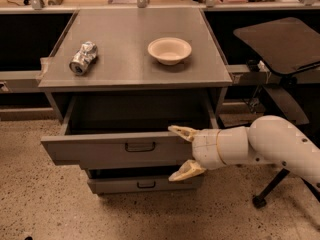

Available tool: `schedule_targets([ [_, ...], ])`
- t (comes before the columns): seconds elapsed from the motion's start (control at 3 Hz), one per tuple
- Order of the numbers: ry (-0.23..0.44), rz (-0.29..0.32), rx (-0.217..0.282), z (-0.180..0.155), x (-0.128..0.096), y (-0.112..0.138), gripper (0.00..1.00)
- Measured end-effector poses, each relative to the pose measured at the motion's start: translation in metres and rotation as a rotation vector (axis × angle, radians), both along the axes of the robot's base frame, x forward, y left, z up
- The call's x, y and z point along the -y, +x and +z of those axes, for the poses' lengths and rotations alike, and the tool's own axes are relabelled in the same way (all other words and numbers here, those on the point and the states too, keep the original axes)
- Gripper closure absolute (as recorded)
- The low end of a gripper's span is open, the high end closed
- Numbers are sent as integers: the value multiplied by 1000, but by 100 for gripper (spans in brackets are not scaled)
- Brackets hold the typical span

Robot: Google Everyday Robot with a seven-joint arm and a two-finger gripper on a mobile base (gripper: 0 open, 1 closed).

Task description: Close top drawer

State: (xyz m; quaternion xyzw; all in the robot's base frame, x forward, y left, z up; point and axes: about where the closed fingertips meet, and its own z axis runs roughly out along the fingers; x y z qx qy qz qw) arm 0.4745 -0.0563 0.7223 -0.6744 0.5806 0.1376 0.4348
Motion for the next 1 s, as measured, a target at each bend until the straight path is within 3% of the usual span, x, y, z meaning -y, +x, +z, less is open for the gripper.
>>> schedule_targets([
  [0.33, -24, 118, 24, -5, -7, -41, 46],
  [0.67, -27, 126, 26, -6, -7, -43, 70],
  [1.0, -14, 132, -8, -21, -10, -37, 93],
])
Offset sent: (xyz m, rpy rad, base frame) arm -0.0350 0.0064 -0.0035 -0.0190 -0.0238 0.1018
